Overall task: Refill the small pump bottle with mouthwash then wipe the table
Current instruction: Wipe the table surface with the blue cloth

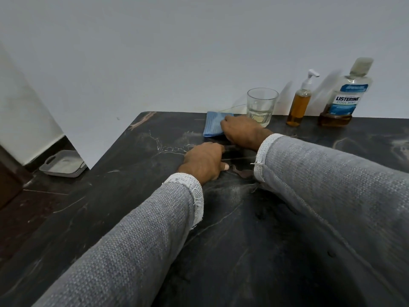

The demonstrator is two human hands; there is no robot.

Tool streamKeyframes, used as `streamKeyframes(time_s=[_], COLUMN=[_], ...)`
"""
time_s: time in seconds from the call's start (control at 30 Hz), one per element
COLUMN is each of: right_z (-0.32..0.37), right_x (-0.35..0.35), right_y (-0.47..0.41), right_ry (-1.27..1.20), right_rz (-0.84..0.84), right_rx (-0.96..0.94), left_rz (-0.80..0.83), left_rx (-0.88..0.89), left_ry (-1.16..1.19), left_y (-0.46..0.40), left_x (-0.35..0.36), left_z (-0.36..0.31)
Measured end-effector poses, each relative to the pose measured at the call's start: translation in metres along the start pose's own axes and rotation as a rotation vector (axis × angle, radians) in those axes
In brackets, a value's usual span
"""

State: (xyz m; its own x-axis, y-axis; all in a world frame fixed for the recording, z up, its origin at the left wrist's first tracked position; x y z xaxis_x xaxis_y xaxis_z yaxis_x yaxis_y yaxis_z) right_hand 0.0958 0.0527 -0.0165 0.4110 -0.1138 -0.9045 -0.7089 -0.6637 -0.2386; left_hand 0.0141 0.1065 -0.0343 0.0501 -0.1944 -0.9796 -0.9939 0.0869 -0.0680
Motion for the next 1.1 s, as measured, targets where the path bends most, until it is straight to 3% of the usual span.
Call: streamKeyframes(time_s=[0.23, 0.7, 0.87, 1.1], right_z=[-0.015, -0.003, 0.012, 0.018], right_x=[-0.045, -0.101, -0.097, -0.075], right_y=[0.061, 0.257, 0.277, 0.246], right_ry=[-0.319, -0.468, -0.392, -0.529], right_rz=[-0.103, -0.163, 0.007, -0.114], right_rx=[0.07, 0.157, 0.132, 0.406], left_rz=[-0.058, -0.084, -0.03, -0.029], left_rx=[0.001, -0.063, -0.065, -0.025], left_ry=[0.181, 0.243, 0.206, 0.134], left_y=[0.027, 0.106, 0.117, 0.116], left_x=[-0.003, -0.01, -0.006, -0.01], left_z=[0.002, -0.026, -0.032, -0.032])
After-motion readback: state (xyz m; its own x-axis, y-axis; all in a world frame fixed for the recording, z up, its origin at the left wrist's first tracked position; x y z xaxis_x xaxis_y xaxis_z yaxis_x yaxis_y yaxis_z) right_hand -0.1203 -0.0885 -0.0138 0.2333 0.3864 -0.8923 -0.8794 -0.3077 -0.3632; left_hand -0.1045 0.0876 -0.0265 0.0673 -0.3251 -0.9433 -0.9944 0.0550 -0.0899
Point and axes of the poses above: each hand's wrist, its own y-axis away from the middle knuckle, its own x-axis out of the palm, z = x × y, the point moved 8 cm from there along -y, towards the middle knuckle, and after that the axes turned 11 degrees about -z, right-handed, at the moved point
